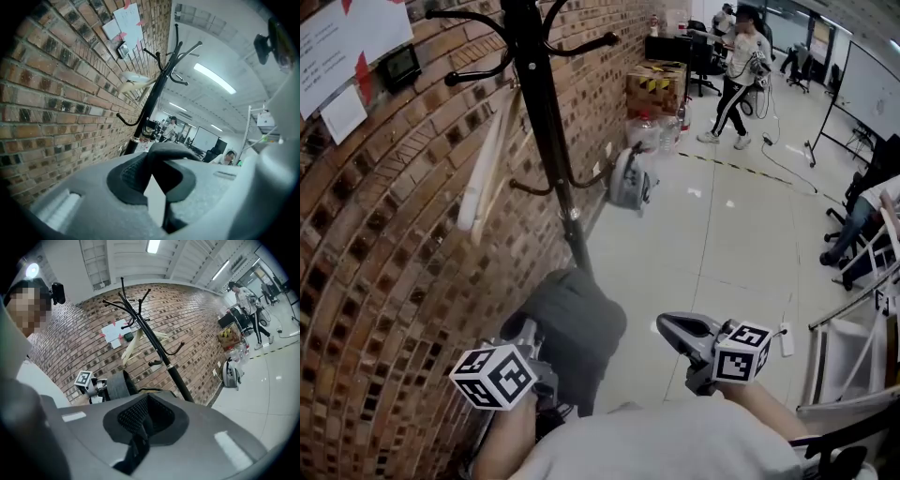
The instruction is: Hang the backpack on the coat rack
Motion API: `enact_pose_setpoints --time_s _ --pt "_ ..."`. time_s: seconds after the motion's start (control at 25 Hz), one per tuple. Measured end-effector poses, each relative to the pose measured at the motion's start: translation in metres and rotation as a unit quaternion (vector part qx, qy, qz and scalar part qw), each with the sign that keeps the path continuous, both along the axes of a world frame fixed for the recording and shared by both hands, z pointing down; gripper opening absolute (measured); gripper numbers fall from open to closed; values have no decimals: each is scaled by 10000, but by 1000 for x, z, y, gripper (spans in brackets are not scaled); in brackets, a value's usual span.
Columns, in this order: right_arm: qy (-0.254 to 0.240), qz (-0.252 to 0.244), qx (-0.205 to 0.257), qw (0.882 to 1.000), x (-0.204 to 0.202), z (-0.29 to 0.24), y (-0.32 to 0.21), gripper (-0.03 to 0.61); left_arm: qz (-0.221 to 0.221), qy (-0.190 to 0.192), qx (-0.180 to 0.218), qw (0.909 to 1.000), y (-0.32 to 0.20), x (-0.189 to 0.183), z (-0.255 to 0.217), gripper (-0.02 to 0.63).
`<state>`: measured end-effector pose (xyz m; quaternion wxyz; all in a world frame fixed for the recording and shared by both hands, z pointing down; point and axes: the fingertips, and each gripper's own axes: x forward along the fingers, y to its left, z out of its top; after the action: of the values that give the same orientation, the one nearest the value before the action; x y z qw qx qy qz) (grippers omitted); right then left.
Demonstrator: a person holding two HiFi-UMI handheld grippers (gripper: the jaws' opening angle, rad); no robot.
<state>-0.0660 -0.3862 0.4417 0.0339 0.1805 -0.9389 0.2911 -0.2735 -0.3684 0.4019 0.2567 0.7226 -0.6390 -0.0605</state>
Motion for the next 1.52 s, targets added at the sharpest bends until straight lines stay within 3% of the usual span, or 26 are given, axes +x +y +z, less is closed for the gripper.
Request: enact_pose_setpoints --time_s 0.48,0.72,1.12,1.52 --pt "65 287 115 9995 4 -9 -30 0 -378 -494 194 9979 -71 -30 -28 25" --pt "101 418 51 9991 10 -6 -41 0 -508 -597 69 9969 -111 -35 -24 23" --pt "194 589 -142 9980 28 13 -56 0 -475 -440 -376 9972 -171 -26 15 25" --pt "228 667 -421 9966 38 33 -60 0 -699 -313 -783 9940 -176 -32 65 25"
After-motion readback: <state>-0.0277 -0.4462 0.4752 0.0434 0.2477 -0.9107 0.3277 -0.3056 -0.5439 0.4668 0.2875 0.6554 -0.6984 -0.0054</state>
